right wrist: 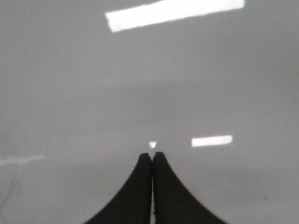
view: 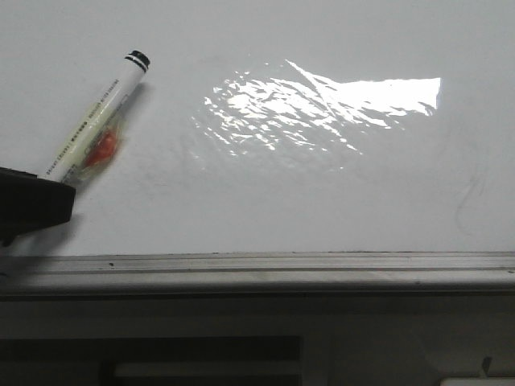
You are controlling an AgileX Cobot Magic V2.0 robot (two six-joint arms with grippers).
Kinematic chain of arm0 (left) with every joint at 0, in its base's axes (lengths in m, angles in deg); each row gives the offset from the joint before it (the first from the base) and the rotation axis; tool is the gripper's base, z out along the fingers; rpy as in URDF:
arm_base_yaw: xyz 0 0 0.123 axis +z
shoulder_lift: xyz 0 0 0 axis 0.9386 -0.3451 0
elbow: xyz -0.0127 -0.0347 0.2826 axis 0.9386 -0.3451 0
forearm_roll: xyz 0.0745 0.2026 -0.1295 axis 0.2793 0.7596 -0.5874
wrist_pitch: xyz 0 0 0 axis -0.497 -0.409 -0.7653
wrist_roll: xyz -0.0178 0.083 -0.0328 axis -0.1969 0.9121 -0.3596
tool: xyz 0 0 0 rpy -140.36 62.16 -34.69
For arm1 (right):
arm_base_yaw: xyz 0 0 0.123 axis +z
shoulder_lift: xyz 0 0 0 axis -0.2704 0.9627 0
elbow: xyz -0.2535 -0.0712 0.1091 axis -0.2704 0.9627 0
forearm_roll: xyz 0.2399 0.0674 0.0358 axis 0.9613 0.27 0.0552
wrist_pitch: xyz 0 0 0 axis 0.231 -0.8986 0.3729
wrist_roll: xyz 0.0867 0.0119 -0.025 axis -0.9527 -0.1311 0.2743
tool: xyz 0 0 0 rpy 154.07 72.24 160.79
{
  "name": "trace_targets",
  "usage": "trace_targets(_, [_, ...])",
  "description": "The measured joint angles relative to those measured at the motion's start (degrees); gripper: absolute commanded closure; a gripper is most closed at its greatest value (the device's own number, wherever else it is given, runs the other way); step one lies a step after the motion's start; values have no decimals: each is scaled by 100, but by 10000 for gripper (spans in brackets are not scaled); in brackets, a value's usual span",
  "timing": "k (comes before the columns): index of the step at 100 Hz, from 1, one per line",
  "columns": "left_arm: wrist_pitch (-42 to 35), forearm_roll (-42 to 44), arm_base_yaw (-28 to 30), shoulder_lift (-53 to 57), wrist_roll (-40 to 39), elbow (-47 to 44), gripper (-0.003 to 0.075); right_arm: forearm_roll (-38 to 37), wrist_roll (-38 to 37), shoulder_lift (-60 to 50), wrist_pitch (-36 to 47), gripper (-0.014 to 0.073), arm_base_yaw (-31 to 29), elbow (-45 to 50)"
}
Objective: Write number 9 on whiteboard
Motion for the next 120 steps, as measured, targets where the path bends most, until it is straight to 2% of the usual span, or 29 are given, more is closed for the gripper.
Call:
trace_targets(15, [0, 39, 0, 0, 0, 0, 741, -22, 362, 486, -402, 655, 1223, -240])
trace_targets(25, [-25, 388, -23, 0, -8, 0, 741, -26, 552, 886, -646, 642, 2015, -554])
trace_targets(32, [-186, 754, -117, 43, -8, 0, 741, -15, 585, 1163, -813, 566, 2565, -838])
trace_targets(44, [-584, 1562, -292, 91, -8, 0, 741, 19, 596, 1637, -956, 303, 3470, -1316])
trace_targets(51, [-674, 1988, -383, 100, -8, 0, 741, 50, 596, 1916, -982, 209, 3991, -1595])
trace_targets(68, [-747, 2680, -466, 100, -8, 0, 741, 73, 621, 2633, -893, 214, 5106, -2263])
trace_targets(82, [-900, 3053, -466, 100, -8, 0, 741, 104, 643, 3260, -707, 216, 5443, -2681])
trace_targets(120, [-1033, 3500, -481, 100, -8, 0, 741, 232, 643, 4502, -617, 218, 5469, -3396])
